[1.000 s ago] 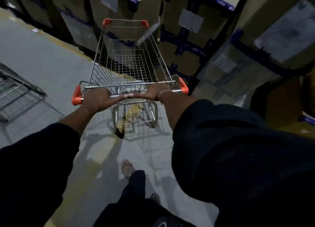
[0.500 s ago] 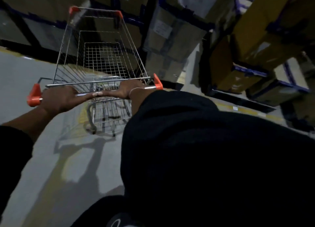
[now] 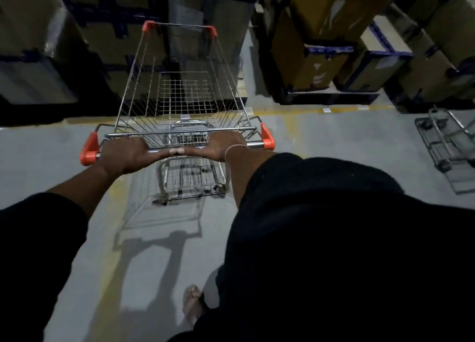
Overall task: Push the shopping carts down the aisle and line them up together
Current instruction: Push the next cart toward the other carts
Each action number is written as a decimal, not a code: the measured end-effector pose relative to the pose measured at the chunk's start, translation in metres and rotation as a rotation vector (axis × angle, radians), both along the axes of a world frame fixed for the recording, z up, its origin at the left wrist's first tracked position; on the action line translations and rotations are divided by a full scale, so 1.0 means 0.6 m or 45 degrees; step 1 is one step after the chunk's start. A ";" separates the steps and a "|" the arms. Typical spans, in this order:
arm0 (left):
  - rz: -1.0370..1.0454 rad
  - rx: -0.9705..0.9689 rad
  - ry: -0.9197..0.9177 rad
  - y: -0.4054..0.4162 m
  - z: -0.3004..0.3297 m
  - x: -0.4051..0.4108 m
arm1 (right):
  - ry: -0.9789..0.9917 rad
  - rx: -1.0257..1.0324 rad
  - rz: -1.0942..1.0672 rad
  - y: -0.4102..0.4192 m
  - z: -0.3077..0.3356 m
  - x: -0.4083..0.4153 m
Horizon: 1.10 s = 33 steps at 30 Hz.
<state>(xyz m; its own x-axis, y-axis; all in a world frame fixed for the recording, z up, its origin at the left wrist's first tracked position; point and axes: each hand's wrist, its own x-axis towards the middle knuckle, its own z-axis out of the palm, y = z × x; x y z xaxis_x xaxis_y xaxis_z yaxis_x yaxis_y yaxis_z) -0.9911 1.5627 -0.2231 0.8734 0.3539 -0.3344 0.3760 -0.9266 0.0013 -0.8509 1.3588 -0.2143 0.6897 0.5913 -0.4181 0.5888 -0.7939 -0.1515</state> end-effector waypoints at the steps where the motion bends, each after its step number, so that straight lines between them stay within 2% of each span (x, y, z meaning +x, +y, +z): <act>1: -0.047 0.006 0.015 -0.001 0.002 0.006 | -0.029 -0.034 0.003 -0.018 0.011 -0.013; 4: -0.128 -0.065 0.049 -0.030 0.016 0.034 | -0.011 -0.067 -0.085 -0.066 0.017 -0.031; 11: -0.353 0.005 0.059 -0.127 0.013 0.082 | 0.006 -0.066 -0.227 -0.180 0.005 -0.029; 27: -0.794 0.036 0.018 -0.451 0.013 0.210 | -0.061 -0.076 -0.566 -0.524 -0.007 -0.014; 33: -0.923 -0.044 0.009 -0.593 0.012 0.254 | -0.099 -0.080 -0.703 -0.664 -0.006 -0.014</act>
<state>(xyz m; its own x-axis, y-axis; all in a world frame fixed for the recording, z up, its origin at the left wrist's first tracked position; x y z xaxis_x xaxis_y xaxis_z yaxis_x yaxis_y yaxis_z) -0.8387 1.2068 -0.2162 0.8823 -0.3243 -0.3411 -0.3327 -0.9424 0.0352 -0.8591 0.9606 -0.2181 0.9199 0.1090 -0.3767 0.0905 -0.9937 -0.0664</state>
